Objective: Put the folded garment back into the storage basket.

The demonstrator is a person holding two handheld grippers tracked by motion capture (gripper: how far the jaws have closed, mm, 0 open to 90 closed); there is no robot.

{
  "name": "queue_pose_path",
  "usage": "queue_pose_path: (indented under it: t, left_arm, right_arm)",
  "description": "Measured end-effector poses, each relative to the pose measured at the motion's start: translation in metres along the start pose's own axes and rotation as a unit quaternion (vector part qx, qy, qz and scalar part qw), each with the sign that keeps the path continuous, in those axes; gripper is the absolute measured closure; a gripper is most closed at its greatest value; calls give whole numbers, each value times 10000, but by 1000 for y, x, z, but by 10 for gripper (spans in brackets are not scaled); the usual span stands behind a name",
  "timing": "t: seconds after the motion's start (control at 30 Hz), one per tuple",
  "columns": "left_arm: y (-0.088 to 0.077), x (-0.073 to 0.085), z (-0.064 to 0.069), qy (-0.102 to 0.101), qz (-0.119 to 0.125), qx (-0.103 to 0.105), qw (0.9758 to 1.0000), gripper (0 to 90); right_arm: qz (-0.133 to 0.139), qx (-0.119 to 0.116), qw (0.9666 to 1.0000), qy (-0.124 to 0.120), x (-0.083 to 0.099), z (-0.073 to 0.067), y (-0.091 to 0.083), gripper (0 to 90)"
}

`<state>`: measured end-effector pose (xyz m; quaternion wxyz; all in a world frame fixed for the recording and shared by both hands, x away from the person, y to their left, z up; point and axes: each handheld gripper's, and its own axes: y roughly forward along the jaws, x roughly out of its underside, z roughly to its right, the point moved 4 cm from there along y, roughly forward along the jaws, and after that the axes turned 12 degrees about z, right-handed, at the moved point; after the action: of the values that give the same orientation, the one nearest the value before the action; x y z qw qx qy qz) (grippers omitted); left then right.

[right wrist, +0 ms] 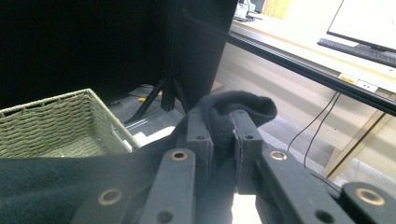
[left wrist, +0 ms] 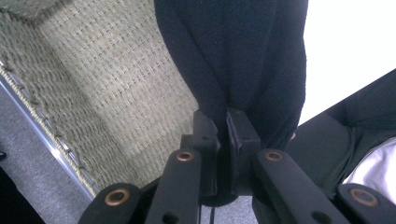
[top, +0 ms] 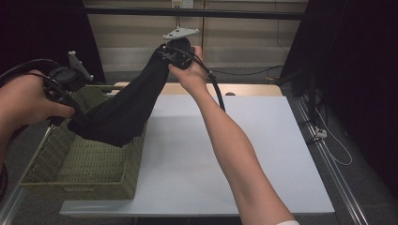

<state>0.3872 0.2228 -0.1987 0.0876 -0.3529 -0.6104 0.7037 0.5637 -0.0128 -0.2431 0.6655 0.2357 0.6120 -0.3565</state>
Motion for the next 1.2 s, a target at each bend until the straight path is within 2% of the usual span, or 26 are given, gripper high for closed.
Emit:
queue_pose_path:
  t: [0.2, 0.23, 0.33, 0.5, 0.6, 0.63, 0.73, 0.77, 0.9, 1.0, 1.03, 1.2]
  left_arm:
    - [-3, 11, -5, -79, 30, -11, 10000, 840]
    - [-3, 12, -5, -196, 105, -17, 9998, 840]
    - [-3, 18, -8, -216, 107, 5, 9997, 840]
    - [-6, 28, -11, -305, 138, -88, 9994, 840]
    - [-8, 34, -14, -266, 57, -106, 9996, 840]
    - [-8, 36, -14, -347, 85, -152, 9992, 840]
    - [-8, 41, -18, -342, 25, -142, 9993, 840]
    - [-7, 43, -18, -444, 79, -198, 9988, 840]
    - [-7, 51, -25, -473, -19, -203, 9987, 840]
    - [-6, 56, -28, -613, 45, -250, 9978, 840]
    - [-6, 58, -30, -621, 22, -244, 9978, 840]
    - [-6, 65, -33, -672, 26, -266, 9974, 840]
  right_arm:
    - [-16, -72, 10000, 35, -1, -10, 9, 807]
    - [8, -104, 9999, 16, -1, -13, 12, 807]
    - [27, -197, 9998, 43, -2, -19, 18, 807]
    - [62, -308, 9995, 2, -2, -29, 27, 807]
    - [69, -377, 9993, 37, -2, -35, 33, 807]
    - [71, -413, 9991, 50, -2, -37, 35, 807]
    - [76, -487, 9988, 68, 0, -45, 42, 806]
    - [85, -510, 9986, 80, 1, -47, 44, 807]
    - [36, -594, 9982, 38, 5, -56, 54, 807]
    - [34, -665, 9978, 47, 7, -63, 61, 807]
    - [43, -700, 9975, 117, 7, -65, 63, 807]
    - [52, -798, 9968, 66, 8, -73, 71, 807]
